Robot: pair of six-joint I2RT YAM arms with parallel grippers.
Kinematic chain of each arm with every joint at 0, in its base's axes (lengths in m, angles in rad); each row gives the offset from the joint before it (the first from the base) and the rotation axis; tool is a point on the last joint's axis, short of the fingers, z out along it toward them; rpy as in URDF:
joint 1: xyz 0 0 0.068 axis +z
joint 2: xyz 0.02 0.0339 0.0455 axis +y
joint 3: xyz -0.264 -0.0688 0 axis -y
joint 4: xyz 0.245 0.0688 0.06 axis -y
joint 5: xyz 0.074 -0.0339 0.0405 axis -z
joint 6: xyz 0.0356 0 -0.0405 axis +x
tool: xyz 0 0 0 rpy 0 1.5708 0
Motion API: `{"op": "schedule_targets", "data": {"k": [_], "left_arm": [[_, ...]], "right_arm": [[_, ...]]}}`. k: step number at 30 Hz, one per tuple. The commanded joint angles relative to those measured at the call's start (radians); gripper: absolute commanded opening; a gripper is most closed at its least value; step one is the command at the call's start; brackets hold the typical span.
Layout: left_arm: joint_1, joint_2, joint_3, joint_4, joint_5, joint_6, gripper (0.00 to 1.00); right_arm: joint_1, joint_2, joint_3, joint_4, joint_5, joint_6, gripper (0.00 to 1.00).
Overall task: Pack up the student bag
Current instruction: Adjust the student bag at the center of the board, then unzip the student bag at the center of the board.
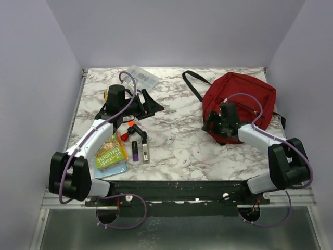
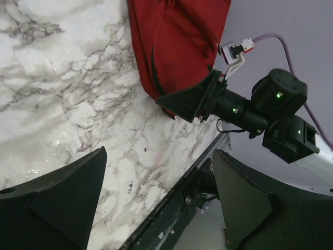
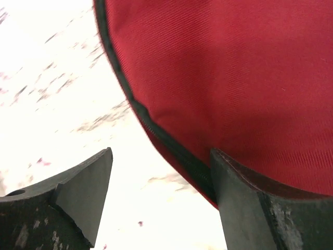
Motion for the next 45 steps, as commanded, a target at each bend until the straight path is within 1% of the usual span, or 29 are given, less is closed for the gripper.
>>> {"op": "schedule_targets", "data": {"k": [1, 3, 6, 7, 10, 12, 15, 18, 20, 22, 23, 26, 27, 29, 30, 32, 34, 37, 39, 41, 45], "left_arm": [[-0.023, 0.089, -0.024, 0.072, 0.098, -0.152, 0.84], [-0.044, 0.126, -0.032, 0.09, 0.107, -0.171, 0.84], [-0.078, 0.181, -0.034, 0.098, 0.115, -0.185, 0.84], [-0.086, 0.196, -0.034, 0.103, 0.119, -0.189, 0.84], [-0.11, 0.233, -0.036, 0.114, 0.125, -0.199, 0.85], [-0.132, 0.252, -0.03, 0.123, 0.119, -0.2, 0.87], [-0.171, 0.298, -0.011, 0.128, 0.094, -0.196, 0.92], [-0.203, 0.357, -0.01, 0.133, 0.082, -0.23, 0.95], [-0.218, 0.388, -0.036, 0.148, 0.065, -0.285, 0.95], [-0.239, 0.419, -0.054, 0.156, 0.055, -0.331, 0.93], [-0.256, 0.428, -0.053, 0.156, 0.049, -0.341, 0.92], [-0.295, 0.455, -0.037, 0.157, 0.018, -0.349, 0.9], [-0.3, 0.469, -0.027, 0.157, 0.019, -0.347, 0.87], [-0.304, 0.506, -0.009, 0.167, 0.048, -0.332, 0.74], [-0.304, 0.523, -0.008, 0.17, 0.06, -0.329, 0.71], [-0.305, 0.538, -0.021, 0.179, 0.06, -0.331, 0.7], [-0.309, 0.548, -0.032, 0.185, 0.057, -0.344, 0.71], [-0.31, 0.573, -0.027, 0.198, 0.075, -0.366, 0.71], [-0.311, 0.582, -0.022, 0.203, 0.076, -0.371, 0.68], [-0.311, 0.582, -0.024, 0.208, 0.077, -0.377, 0.63], [-0.319, 0.581, -0.031, 0.221, 0.082, -0.39, 0.55]], "right_arm": [[0.136, -0.036, -0.057, 0.176, -0.294, 0.143, 0.78], [0.199, -0.043, -0.04, 0.217, -0.311, 0.168, 0.78], [0.209, -0.053, -0.01, 0.236, -0.393, 0.204, 0.78], [0.21, -0.072, 0.005, 0.211, -0.375, 0.195, 0.78], [0.208, -0.146, 0.063, 0.058, -0.217, 0.131, 0.79], [0.207, -0.185, 0.102, -0.048, -0.072, 0.073, 0.8], [0.192, -0.225, 0.138, -0.184, 0.194, 0.051, 0.84], [0.141, -0.272, 0.138, -0.251, 0.333, 0.049, 0.86], [0.099, -0.3, 0.132, -0.288, 0.418, 0.051, 0.88], [0.033, -0.329, 0.114, -0.308, 0.432, 0.049, 0.88], [-0.012, -0.345, 0.1, -0.307, 0.413, 0.049, 0.88], [-0.134, -0.414, 0.035, -0.261, 0.274, 0.057, 0.87], [-0.183, -0.438, 0.012, -0.236, 0.209, 0.058, 0.85], [-0.261, -0.496, -0.045, -0.176, 0.088, 0.064, 0.83], [-0.295, -0.509, -0.063, -0.161, 0.051, 0.068, 0.83], [-0.384, -0.501, -0.087, -0.146, -0.032, 0.058, 0.82], [-0.468, -0.465, -0.113, -0.131, -0.145, 0.052, 0.79], [-0.552, -0.444, -0.187, -0.052, -0.325, 0.091, 0.75], [-0.614, -0.454, -0.237, 0.011, -0.422, 0.123, 0.74], [-0.624, -0.467, -0.256, 0.03, -0.441, 0.134, 0.74], [-0.627, -0.468, -0.272, 0.018, -0.439, 0.139, 0.73]]}}
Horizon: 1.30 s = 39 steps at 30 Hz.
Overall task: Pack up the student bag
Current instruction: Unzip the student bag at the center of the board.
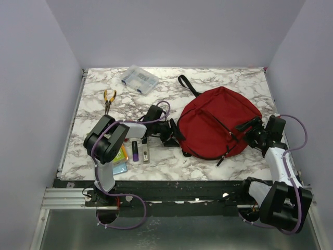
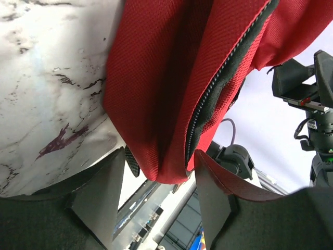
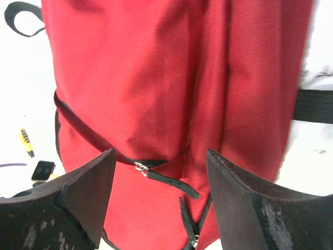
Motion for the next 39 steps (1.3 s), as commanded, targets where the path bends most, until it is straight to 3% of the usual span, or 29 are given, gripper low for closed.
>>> {"op": "schedule_targets", "data": {"k": [1, 8, 19, 31, 37, 39], "left_arm": [[-0.014, 0.012, 0.001, 0.043, 0.026, -0.024, 0.53], [-0.025, 0.022, -0.003, 0.074, 0.05, -0.048, 0.4], [-0.03, 0.014, -0.007, 0.109, 0.08, -0.076, 0.15], [-0.036, 0.02, -0.011, 0.132, 0.096, -0.099, 0.03], [-0.036, 0.027, -0.011, 0.137, 0.1, -0.102, 0.01], [-0.036, 0.027, -0.011, 0.14, 0.102, -0.105, 0.01]], "right_arm": [[-0.009, -0.024, -0.025, 0.07, -0.115, 0.03, 0.71], [-0.023, -0.132, -0.106, 0.113, -0.118, 0.09, 0.72], [-0.041, -0.112, -0.199, 0.279, -0.213, 0.192, 0.71], [-0.042, -0.071, -0.201, 0.253, -0.294, 0.087, 0.69], [-0.041, -0.101, -0.134, 0.065, -0.233, -0.053, 0.67], [-0.041, -0.105, -0.134, 0.076, -0.26, -0.059, 0.65]]}}
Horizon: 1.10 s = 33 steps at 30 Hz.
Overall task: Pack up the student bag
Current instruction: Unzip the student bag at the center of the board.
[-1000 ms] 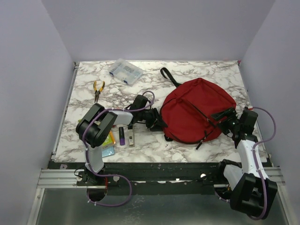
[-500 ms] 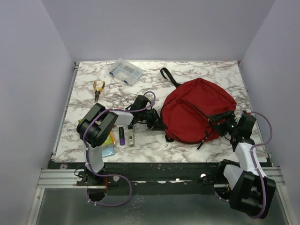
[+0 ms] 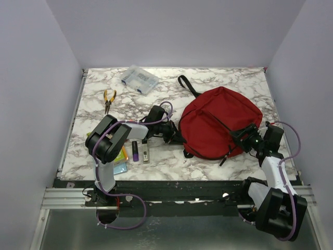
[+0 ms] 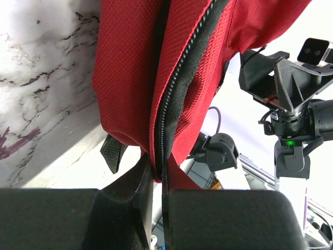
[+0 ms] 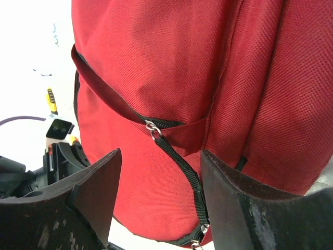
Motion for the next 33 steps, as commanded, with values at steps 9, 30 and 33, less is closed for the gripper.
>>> {"op": "schedule_targets", "data": {"k": [9, 30, 33], "left_arm": [[-0.01, 0.016, -0.011, 0.042, 0.045, -0.013, 0.0], [-0.03, 0.014, 0.002, 0.046, 0.048, 0.003, 0.0], [-0.036, 0.019, 0.005, 0.046, 0.049, 0.009, 0.0]], "right_arm": [[-0.007, -0.022, 0.068, -0.099, -0.006, -0.116, 0.42], [0.093, 0.11, 0.299, -0.198, 0.132, -0.182, 0.01], [0.239, 0.215, 0.428, -0.287, 0.255, -0.222, 0.0]]}}
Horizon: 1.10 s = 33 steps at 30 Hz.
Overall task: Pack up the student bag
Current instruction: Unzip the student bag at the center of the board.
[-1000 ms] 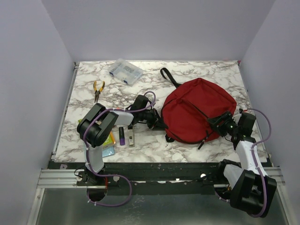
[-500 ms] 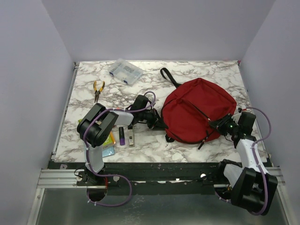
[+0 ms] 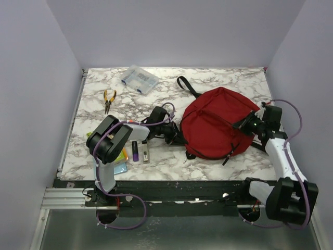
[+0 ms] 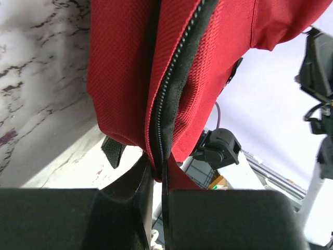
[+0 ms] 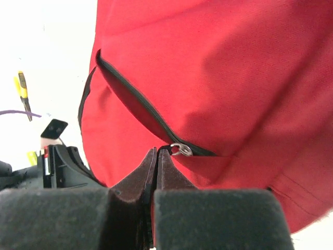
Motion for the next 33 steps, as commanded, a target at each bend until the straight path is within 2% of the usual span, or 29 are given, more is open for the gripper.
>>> {"op": "schedule_targets", "data": {"k": [1, 4, 10, 24, 33], "left_arm": [[-0.016, 0.017, 0.01, 0.021, 0.044, 0.02, 0.0], [-0.019, 0.02, 0.013, 0.021, 0.047, 0.025, 0.0], [-0.029, 0.007, 0.015, 0.021, 0.045, 0.036, 0.0], [-0.045, 0.033, 0.033, 0.015, 0.068, 0.042, 0.0], [-0.059, 0.061, 0.048, -0.006, 0.071, 0.063, 0.0]], "right_arm": [[0.191, 0.141, 0.183, -0.14, 0.203, -0.074, 0.0], [0.345, 0.243, 0.278, -0.173, 0.297, -0.073, 0.0], [0.494, 0.454, 0.437, -0.197, 0.336, -0.05, 0.0], [0.579, 0.813, 0.757, -0.14, 0.151, 0.02, 0.0], [0.594, 1.024, 0.955, -0.074, 0.163, 0.103, 0.0]]}}
